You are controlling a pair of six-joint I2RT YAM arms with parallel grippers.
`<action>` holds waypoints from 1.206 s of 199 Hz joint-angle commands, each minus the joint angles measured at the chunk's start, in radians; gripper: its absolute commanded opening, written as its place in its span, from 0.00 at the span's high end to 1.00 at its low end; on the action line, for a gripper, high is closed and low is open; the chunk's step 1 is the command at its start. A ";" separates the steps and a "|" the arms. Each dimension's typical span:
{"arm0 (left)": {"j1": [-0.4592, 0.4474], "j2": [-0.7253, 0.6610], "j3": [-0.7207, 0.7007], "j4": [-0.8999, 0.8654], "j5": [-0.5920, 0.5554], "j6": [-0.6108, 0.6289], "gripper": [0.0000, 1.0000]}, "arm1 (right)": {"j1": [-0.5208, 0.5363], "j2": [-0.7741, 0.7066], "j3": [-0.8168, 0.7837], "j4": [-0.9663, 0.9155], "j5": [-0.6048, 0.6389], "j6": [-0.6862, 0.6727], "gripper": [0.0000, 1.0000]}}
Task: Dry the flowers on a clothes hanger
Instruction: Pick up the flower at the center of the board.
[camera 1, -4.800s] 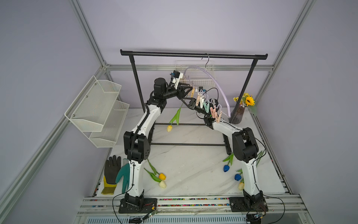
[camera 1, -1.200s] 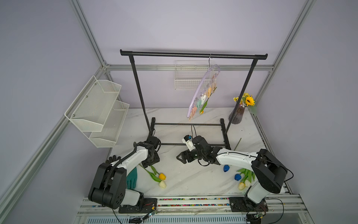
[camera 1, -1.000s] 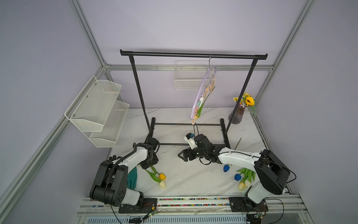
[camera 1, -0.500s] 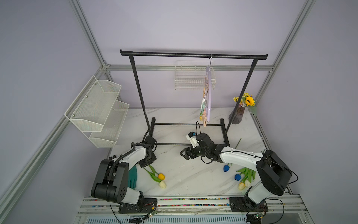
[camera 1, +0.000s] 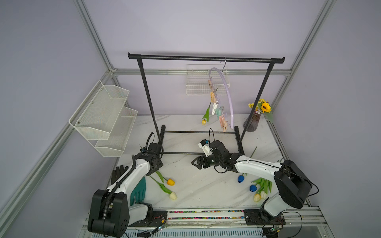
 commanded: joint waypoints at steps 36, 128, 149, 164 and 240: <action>-0.053 -0.230 0.027 0.175 0.215 0.203 1.00 | -0.103 -0.055 -0.090 0.290 -0.239 0.239 0.26; -0.422 -0.214 -0.048 0.759 0.653 0.399 1.00 | -0.113 -0.018 -0.113 0.695 -0.404 0.399 0.44; -0.430 -0.173 -0.061 0.859 0.757 0.407 1.00 | -0.112 -0.030 -0.127 0.741 -0.429 0.400 0.47; -0.430 -0.162 -0.082 0.923 0.798 0.408 1.00 | -0.112 -0.054 -0.137 0.751 -0.439 0.390 0.52; -0.430 -0.179 -0.131 0.979 0.769 0.394 1.00 | -0.144 -0.126 -0.179 0.752 -0.458 0.368 0.55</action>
